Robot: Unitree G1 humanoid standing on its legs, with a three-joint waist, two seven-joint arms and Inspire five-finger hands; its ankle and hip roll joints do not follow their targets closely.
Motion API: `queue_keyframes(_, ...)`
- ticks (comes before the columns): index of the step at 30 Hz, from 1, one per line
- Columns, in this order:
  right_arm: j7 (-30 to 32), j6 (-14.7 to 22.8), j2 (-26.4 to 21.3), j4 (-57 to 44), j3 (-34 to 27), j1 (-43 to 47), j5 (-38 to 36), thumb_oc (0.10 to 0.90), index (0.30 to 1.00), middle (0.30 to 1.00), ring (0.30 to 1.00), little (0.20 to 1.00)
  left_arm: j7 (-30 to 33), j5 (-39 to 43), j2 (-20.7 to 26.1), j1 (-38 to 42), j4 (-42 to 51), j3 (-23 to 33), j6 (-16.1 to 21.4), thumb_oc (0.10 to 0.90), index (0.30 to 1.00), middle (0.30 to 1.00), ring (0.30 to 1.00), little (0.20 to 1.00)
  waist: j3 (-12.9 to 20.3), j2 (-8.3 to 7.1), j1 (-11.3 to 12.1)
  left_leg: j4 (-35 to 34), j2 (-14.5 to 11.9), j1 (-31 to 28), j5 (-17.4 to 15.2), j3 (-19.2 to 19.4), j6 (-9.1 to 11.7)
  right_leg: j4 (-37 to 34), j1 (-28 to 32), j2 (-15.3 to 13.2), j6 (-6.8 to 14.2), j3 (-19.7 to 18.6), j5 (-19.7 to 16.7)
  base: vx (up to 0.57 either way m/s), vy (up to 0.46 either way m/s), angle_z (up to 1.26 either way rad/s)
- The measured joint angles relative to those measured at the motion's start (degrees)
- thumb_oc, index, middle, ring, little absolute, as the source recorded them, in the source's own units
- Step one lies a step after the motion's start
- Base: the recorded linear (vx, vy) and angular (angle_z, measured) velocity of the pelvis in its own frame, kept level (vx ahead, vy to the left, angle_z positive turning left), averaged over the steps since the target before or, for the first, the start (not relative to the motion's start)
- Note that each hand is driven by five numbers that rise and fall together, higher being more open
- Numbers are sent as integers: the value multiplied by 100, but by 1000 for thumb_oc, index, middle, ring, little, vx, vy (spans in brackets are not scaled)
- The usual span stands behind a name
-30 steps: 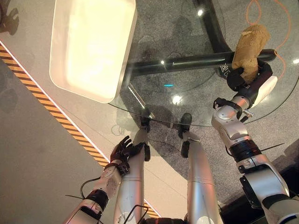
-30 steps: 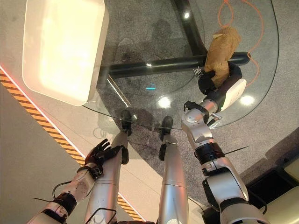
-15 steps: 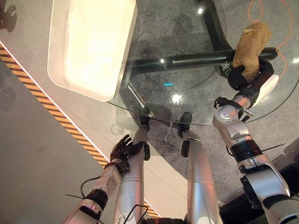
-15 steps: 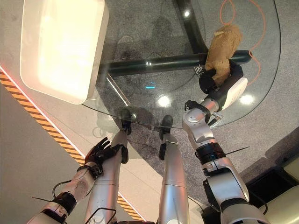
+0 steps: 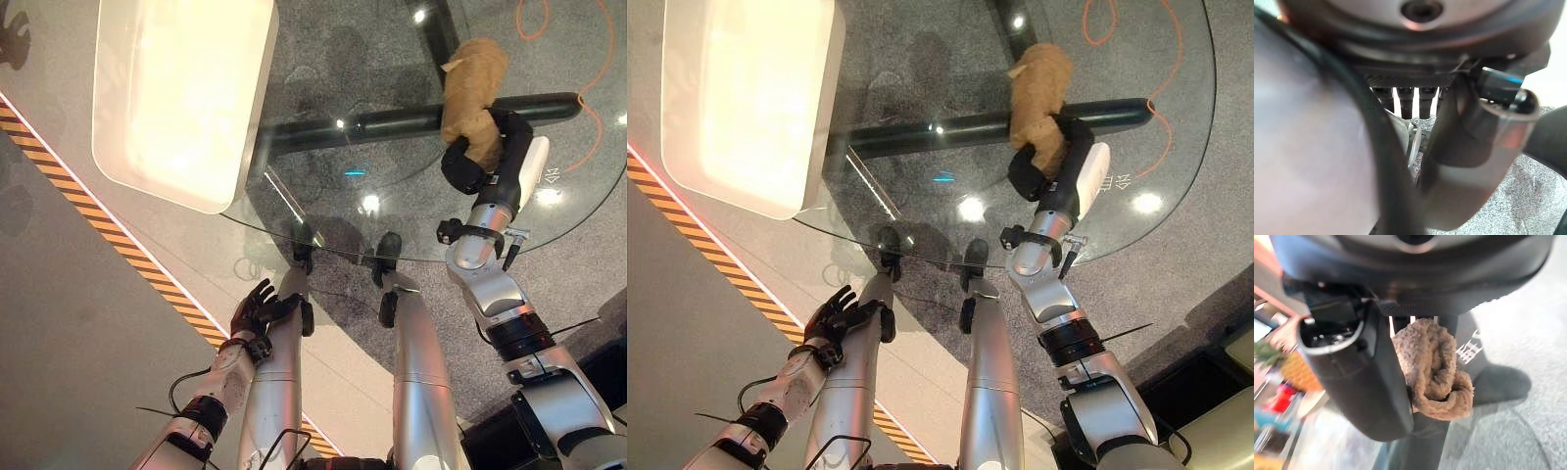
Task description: Wipe the table with a cloth and put it in the basket.
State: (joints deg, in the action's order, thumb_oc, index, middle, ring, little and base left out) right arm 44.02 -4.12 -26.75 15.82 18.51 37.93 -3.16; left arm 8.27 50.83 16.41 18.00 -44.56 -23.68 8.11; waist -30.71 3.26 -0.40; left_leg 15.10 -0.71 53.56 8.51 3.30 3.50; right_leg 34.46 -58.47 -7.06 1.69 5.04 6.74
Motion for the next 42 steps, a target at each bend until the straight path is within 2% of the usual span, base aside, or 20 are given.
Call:
queue_keyframes(11, -795, 0, -52, -180, 575, 191, 201, 100, 300, 300, 300, 200, 7, 1, -1, -10, 58, 0, -5, 800, 900, 900, 900, 900, 5, 46, 13, 1, -20, 54, 34, -85, 50, 49, -29, 1, -43, 92, 21, -1, -3, 2)
queue_keyframes(15, -1311, 3, -66, -180, 833, 317, 185, 100, 300, 300, 300, 200, 5, 2, -2, -10, 66, 0, -16, 800, 900, 900, 900, 900, 5, 50, 23, 4, -17, 51, 43, -91, 62, 104, -29, -6, -49, 100, 25, -3, -4, 1)
queue_keyframes(20, -2363, 45, -126, -180, 1615, 523, 22, 100, 300, 300, 300, 200, -3, 4, -17, 2, 120, -3, -25, 800, 900, 900, 900, 900, 2, 69, 161, 3, -11, 48, 57, -144, 84, 155, -32, -29, -87, 150, 56, -6, -9, 4)
queue_keyframes(24, -2917, 47, -143, -179, 2242, 494, -157, 100, 300, 300, 300, 200, -26, 5, -26, 3, 191, -25, -57, 800, 900, 900, 900, 900, 0, 71, 279, 1, 48, 55, 69, -250, 102, 245, -32, -109, -117, 246, 144, 3, -5, 15)
queue_keyframes(27, -3145, 50, -160, -184, 2406, 464, -208, 100, 300, 300, 300, 200, -33, 11, -26, 3, 247, -62, -75, 800, 900, 900, 900, 900, 0, 71, 337, 1, 72, 64, 69, -252, 100, 249, -31, -121, -114, 247, 148, 2, -4, 3)
queue_keyframes(35, -3187, 54, -277, -231, 2404, 458, -375, 100, 300, 300, 300, 200, -31, 20, -8, 0, 270, -51, -155, 800, 900, 900, 900, 900, -1, 67, 312, 40, 111, 60, 38, -251, 54, 278, -2, -165, -62, 243, 177, 7, -2, 1)
queue_keyframes(38, -2989, 56, -311, -202, 2385, 435, -369, 100, 300, 300, 300, 200, -29, 20, -1, 18, 255, -48, -177, 800, 900, 900, 900, 900, -3, 52, 284, 149, 120, 63, 30, -258, 50, 338, 31, -198, -64, 256, 174, 16, -11, 3)
queue_keyframes(42, -2367, 72, -268, -121, 2215, 290, -358, 100, 300, 300, 300, 200, -26, 20, -6, 5, 204, -82, -178, 800, 900, 900, 900, 900, -1, 48, 247, 195, 137, -22, -4, -263, 41, 301, 144, -197, -44, 251, 185, 12, -2, 0)
